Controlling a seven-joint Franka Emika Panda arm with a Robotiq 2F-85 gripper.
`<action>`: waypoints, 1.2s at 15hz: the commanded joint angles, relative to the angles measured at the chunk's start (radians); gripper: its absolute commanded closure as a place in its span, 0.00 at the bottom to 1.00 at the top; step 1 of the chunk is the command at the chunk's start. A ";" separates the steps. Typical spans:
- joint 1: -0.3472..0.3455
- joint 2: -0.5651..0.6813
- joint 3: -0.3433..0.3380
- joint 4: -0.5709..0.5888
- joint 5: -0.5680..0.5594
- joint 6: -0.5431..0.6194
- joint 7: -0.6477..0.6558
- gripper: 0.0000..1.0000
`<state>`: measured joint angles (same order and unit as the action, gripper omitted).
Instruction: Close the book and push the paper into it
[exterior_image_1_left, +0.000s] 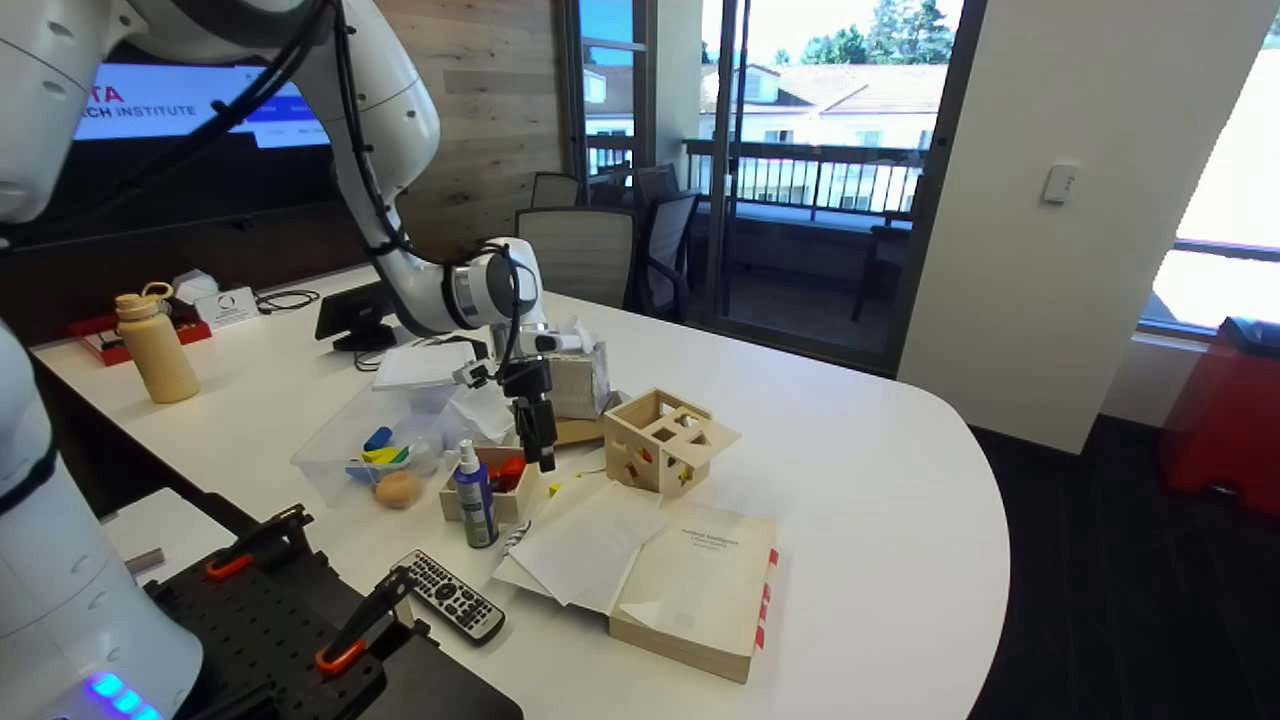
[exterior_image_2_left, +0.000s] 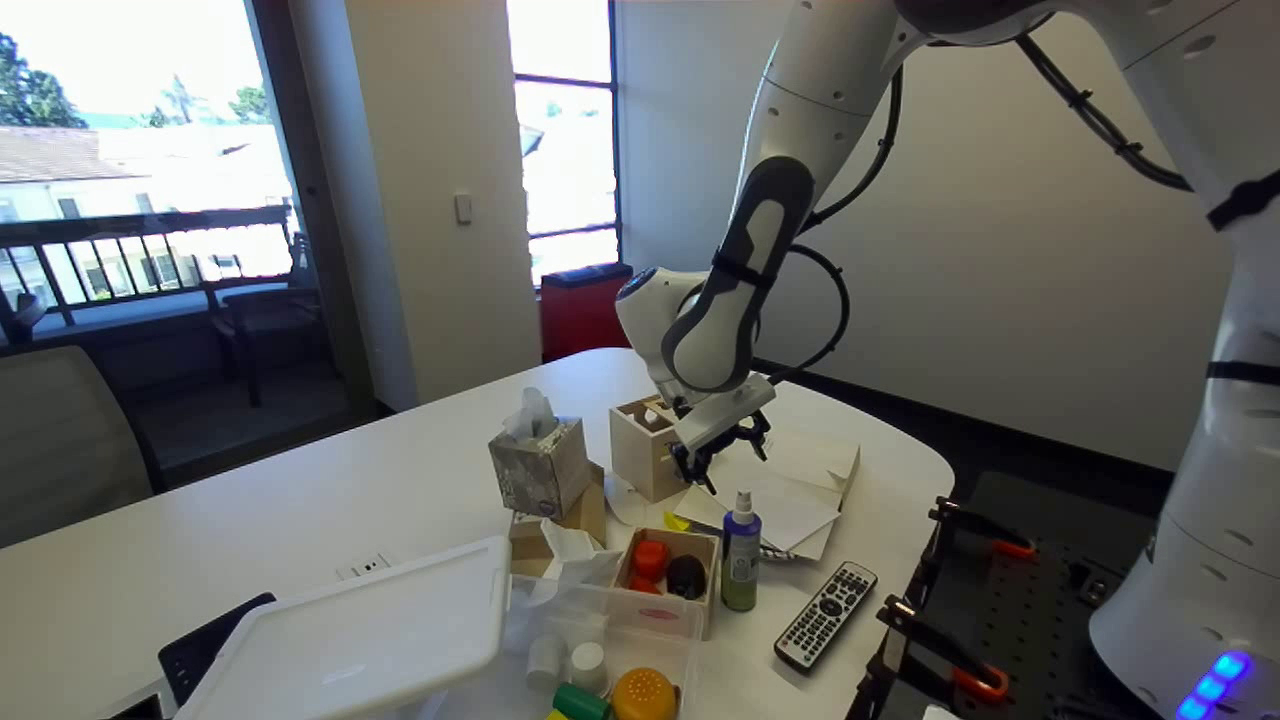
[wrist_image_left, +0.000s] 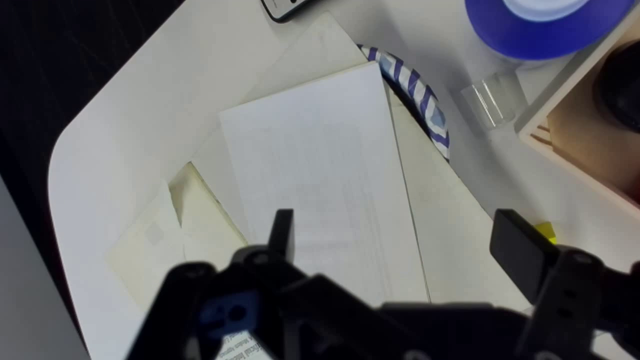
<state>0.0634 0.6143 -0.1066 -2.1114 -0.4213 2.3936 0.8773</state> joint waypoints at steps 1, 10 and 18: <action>0.038 0.011 -0.039 0.006 0.038 0.005 -0.027 0.00; 0.077 0.107 -0.044 0.089 0.037 -0.024 -0.026 0.00; 0.135 0.269 -0.077 0.238 0.079 -0.039 -0.012 0.00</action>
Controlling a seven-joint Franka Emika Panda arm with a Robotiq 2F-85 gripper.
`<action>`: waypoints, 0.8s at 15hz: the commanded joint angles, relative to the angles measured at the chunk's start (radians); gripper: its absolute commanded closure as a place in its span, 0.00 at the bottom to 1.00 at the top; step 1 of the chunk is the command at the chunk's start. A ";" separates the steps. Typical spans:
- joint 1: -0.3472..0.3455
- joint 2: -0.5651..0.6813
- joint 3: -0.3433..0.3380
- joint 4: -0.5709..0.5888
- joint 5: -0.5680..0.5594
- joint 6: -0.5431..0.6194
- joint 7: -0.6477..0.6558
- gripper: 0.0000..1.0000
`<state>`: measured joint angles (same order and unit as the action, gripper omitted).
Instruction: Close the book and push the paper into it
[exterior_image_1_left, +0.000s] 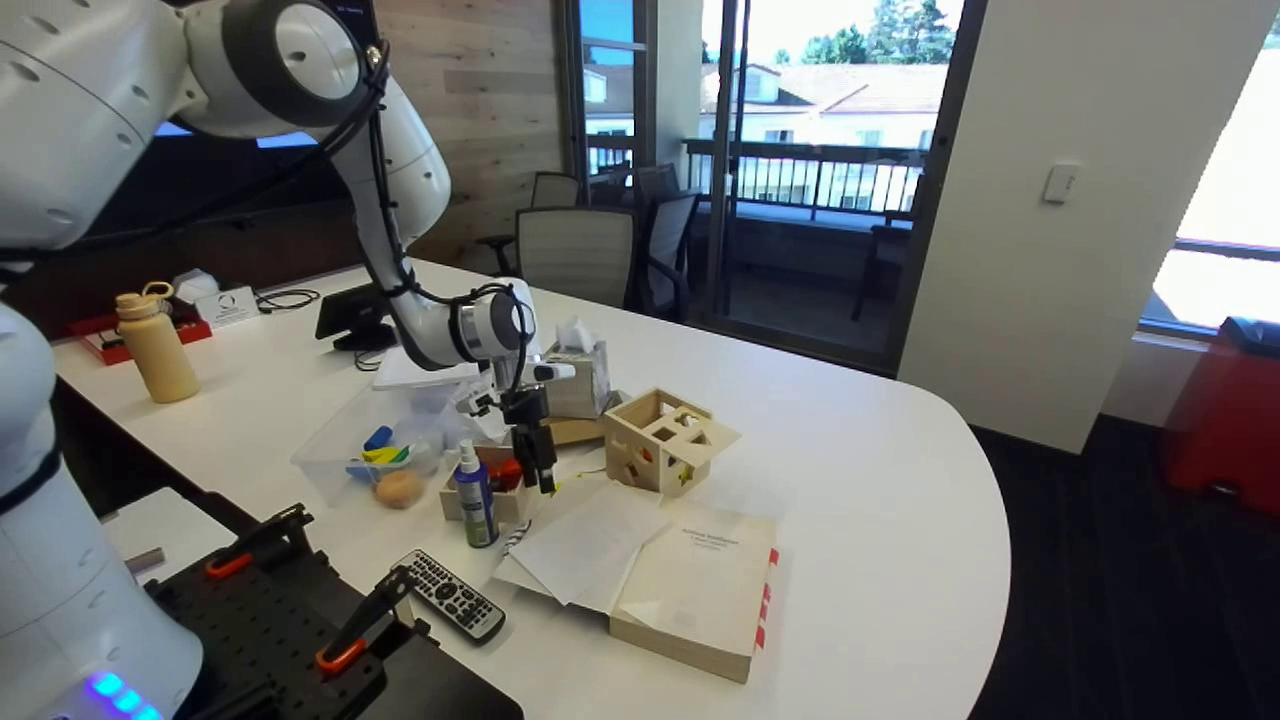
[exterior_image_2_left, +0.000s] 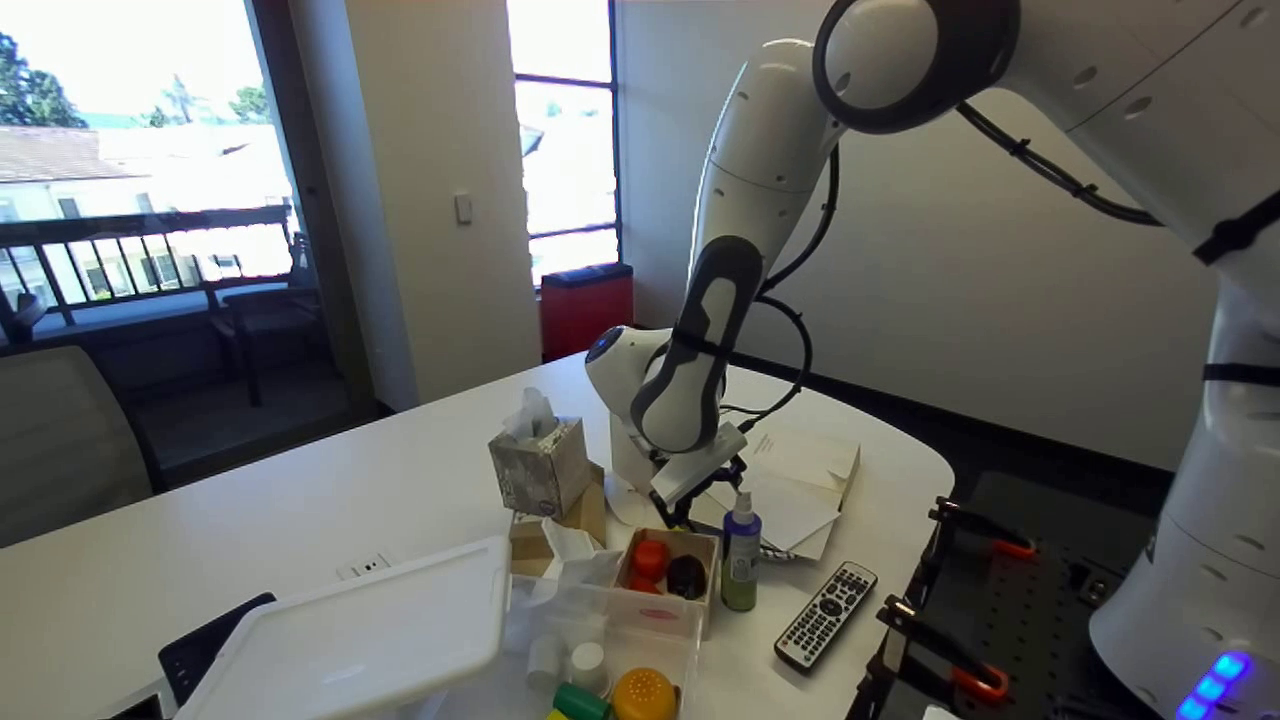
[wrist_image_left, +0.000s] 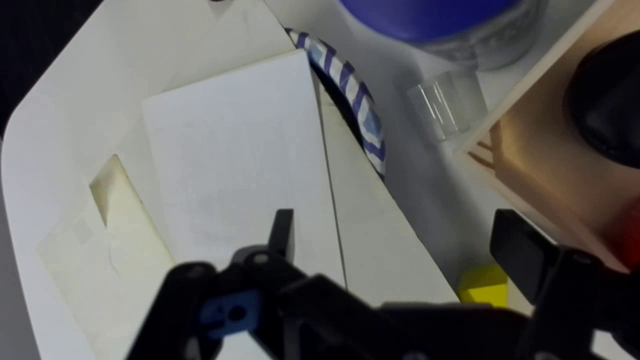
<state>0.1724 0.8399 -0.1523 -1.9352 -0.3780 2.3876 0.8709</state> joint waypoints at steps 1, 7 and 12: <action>0.030 0.052 -0.039 0.073 0.044 -0.034 -0.004 0.00; 0.041 0.109 -0.069 0.138 0.069 -0.065 0.002 0.00; 0.047 0.137 -0.088 0.157 0.074 -0.075 0.027 0.00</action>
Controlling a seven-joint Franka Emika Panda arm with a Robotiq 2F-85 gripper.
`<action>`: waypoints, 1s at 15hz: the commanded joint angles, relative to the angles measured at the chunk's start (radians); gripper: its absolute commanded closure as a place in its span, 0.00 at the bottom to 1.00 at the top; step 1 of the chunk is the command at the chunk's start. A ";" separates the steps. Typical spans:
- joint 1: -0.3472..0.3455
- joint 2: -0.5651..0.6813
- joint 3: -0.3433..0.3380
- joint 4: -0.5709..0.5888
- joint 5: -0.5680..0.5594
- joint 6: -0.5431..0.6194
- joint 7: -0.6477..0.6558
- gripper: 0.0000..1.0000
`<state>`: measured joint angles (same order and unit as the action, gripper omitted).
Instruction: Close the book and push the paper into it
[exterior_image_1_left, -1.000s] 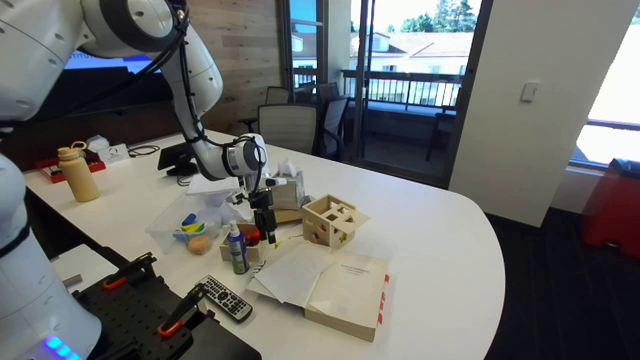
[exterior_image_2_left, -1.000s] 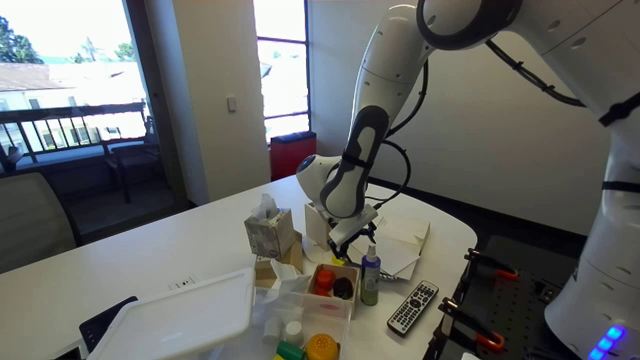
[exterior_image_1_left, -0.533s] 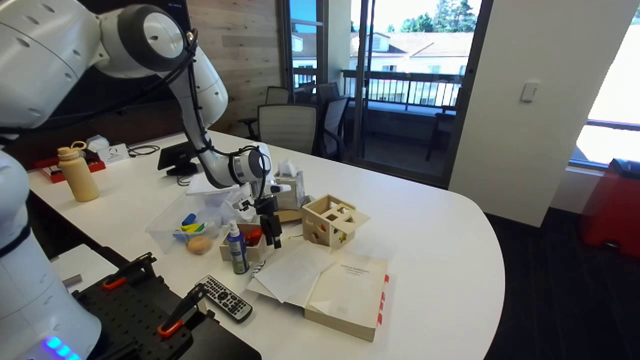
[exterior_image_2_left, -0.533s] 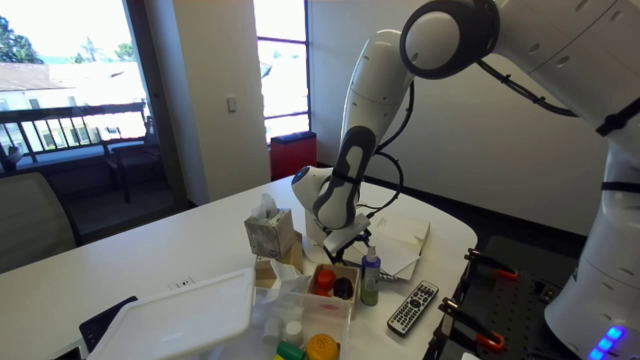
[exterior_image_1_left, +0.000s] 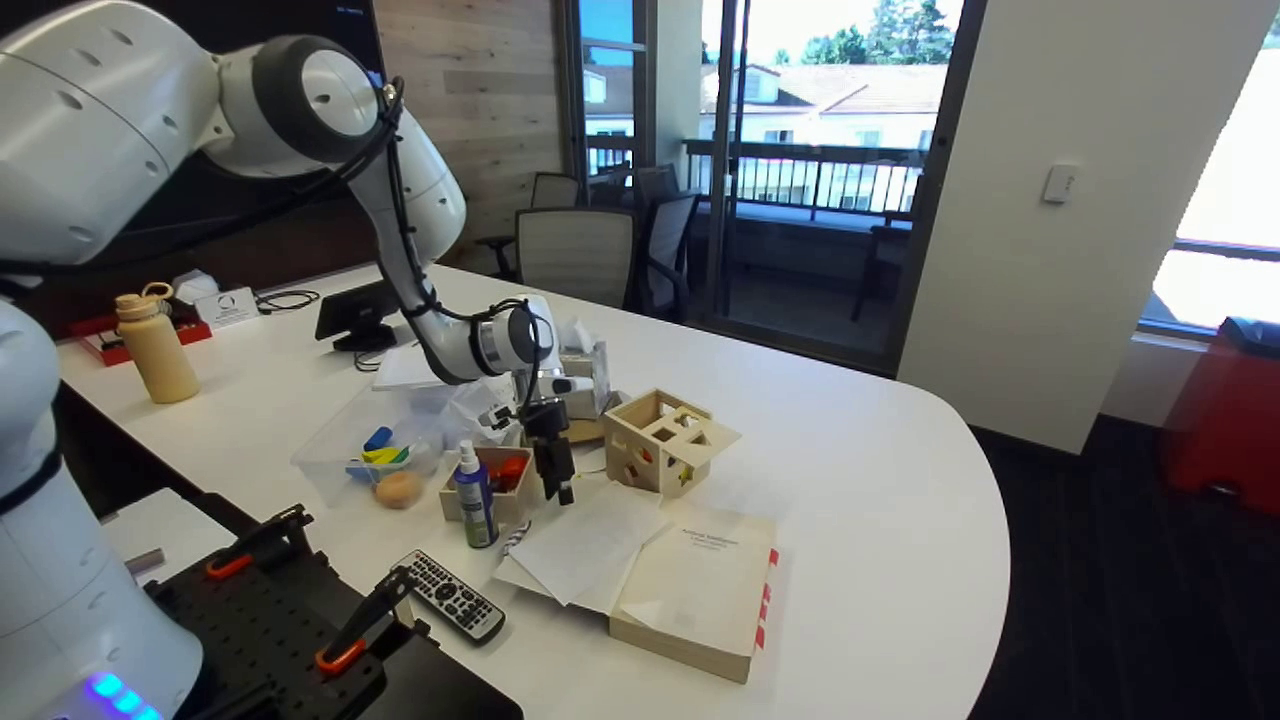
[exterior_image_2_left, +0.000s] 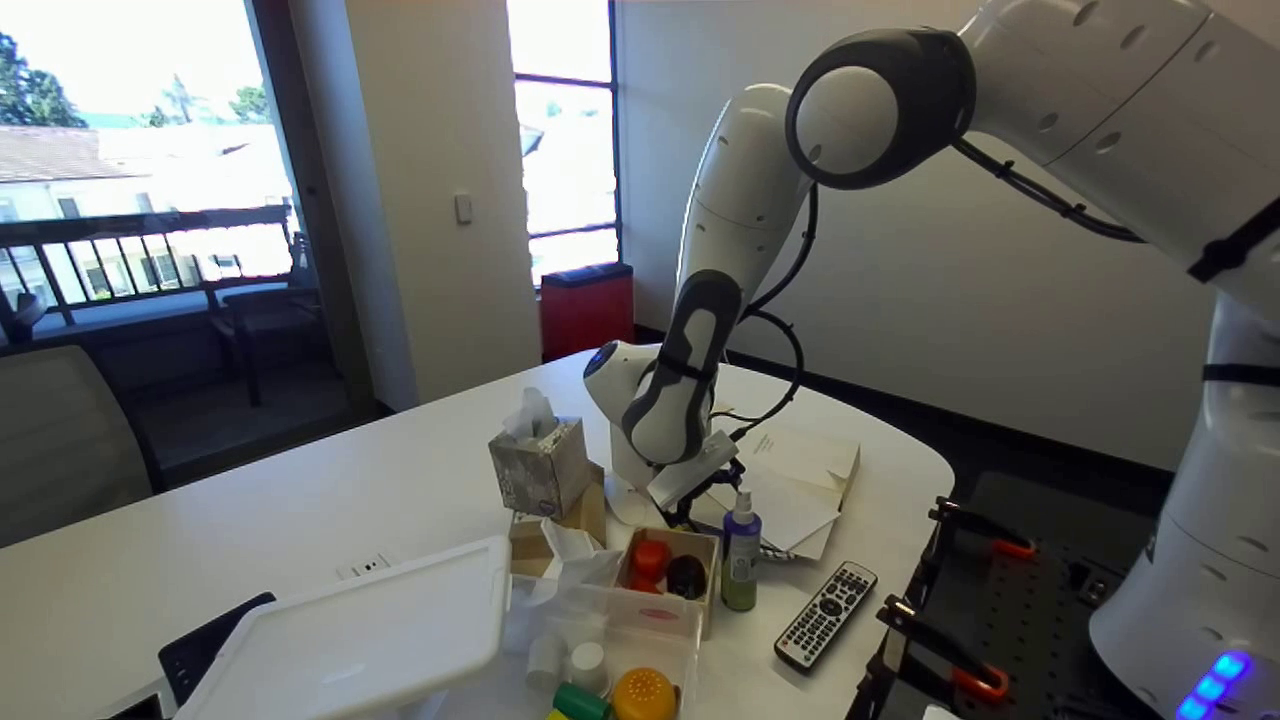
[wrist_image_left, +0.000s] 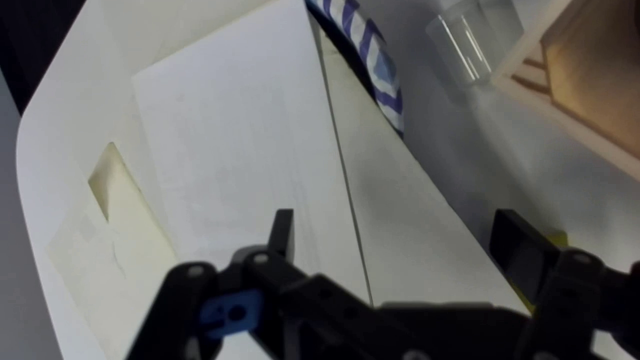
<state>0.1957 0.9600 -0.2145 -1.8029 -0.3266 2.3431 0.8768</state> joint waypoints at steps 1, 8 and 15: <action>0.028 0.017 -0.032 0.020 0.021 -0.025 0.037 0.00; 0.082 -0.004 -0.075 -0.015 -0.002 -0.018 0.154 0.00; 0.123 -0.046 -0.119 -0.069 -0.019 -0.010 0.272 0.00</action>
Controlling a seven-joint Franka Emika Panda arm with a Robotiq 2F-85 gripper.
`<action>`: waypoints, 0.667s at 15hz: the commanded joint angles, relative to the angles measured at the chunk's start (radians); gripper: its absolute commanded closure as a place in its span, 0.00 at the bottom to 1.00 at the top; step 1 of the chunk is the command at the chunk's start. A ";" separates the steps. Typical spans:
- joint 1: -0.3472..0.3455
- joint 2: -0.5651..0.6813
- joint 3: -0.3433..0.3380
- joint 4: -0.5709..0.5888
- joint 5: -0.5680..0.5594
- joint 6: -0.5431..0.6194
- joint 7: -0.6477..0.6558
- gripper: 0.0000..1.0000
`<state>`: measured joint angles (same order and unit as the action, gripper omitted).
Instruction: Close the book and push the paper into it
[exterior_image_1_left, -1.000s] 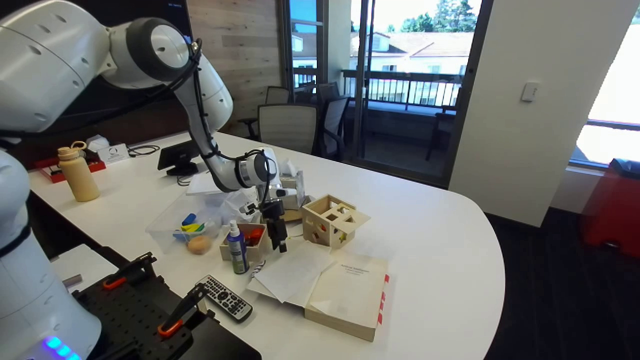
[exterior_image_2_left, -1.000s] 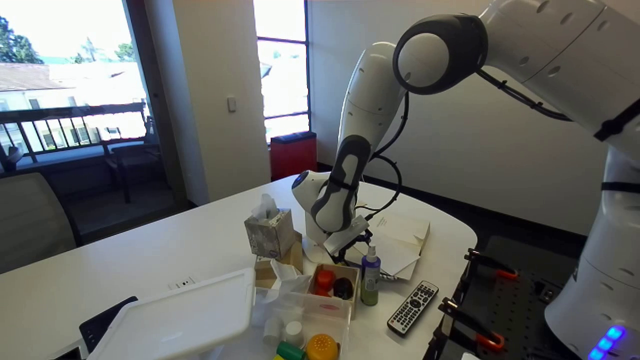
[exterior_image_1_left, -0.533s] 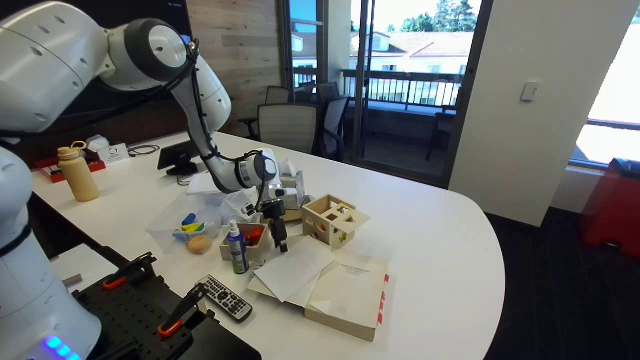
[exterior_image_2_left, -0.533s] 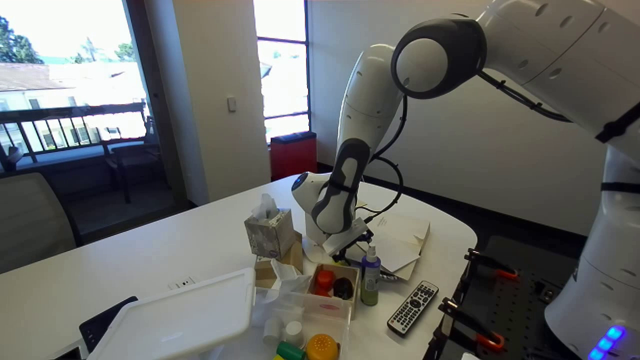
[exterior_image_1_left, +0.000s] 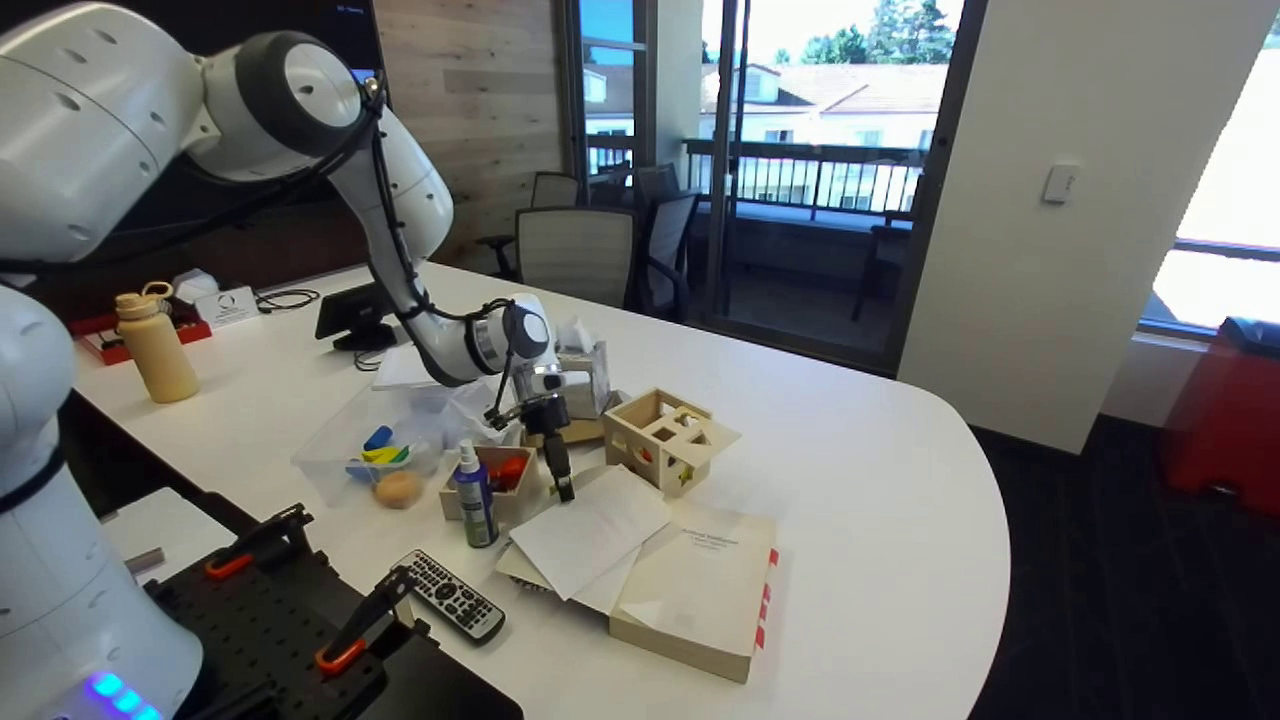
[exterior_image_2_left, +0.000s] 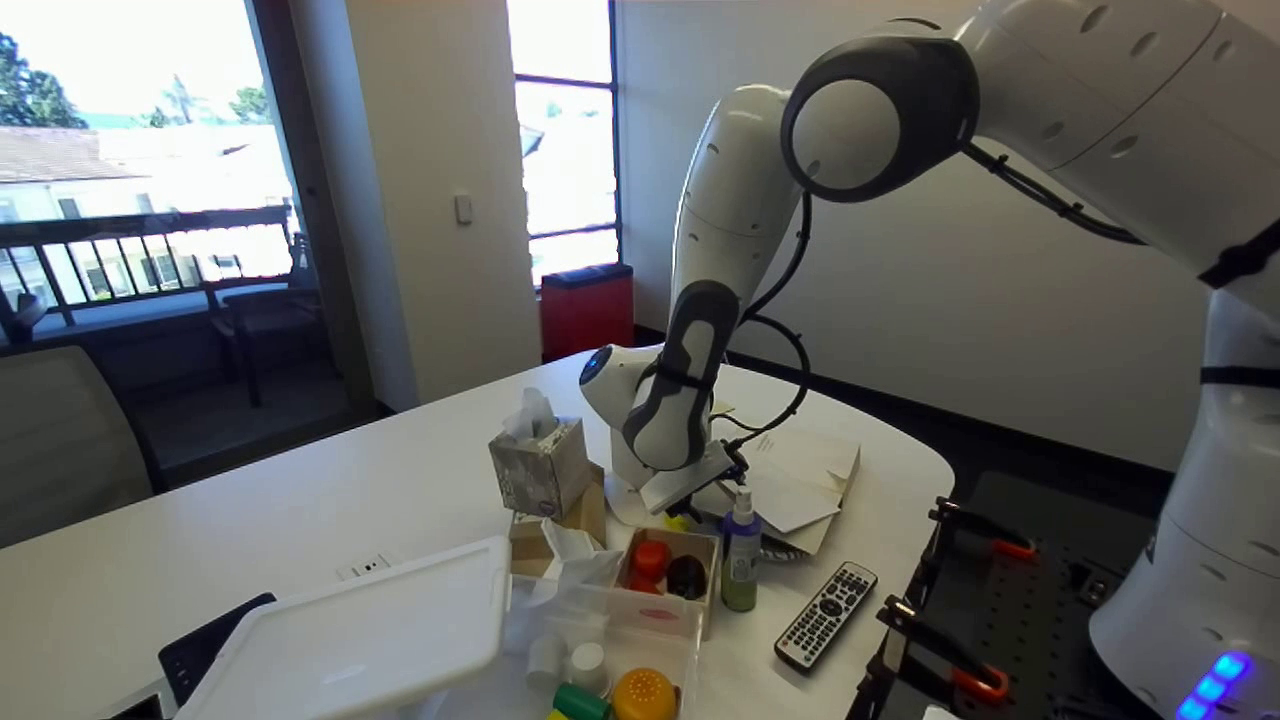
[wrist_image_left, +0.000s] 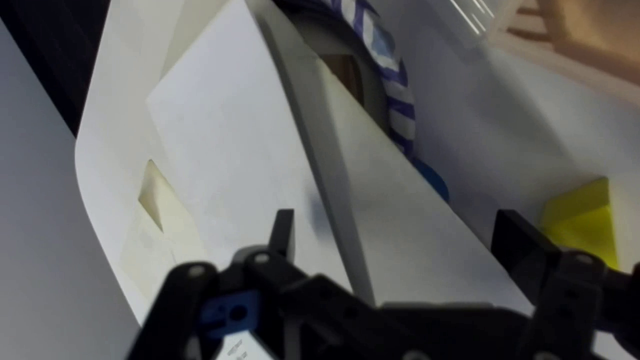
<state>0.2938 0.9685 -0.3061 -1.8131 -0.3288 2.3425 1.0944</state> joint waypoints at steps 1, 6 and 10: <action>0.030 -0.065 -0.033 -0.070 -0.020 -0.011 0.067 0.00; 0.048 -0.122 -0.052 -0.114 -0.045 -0.016 0.121 0.00; 0.044 -0.178 -0.057 -0.142 -0.057 -0.036 0.147 0.00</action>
<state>0.3279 0.8723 -0.3502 -1.8919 -0.3558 2.3386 1.1994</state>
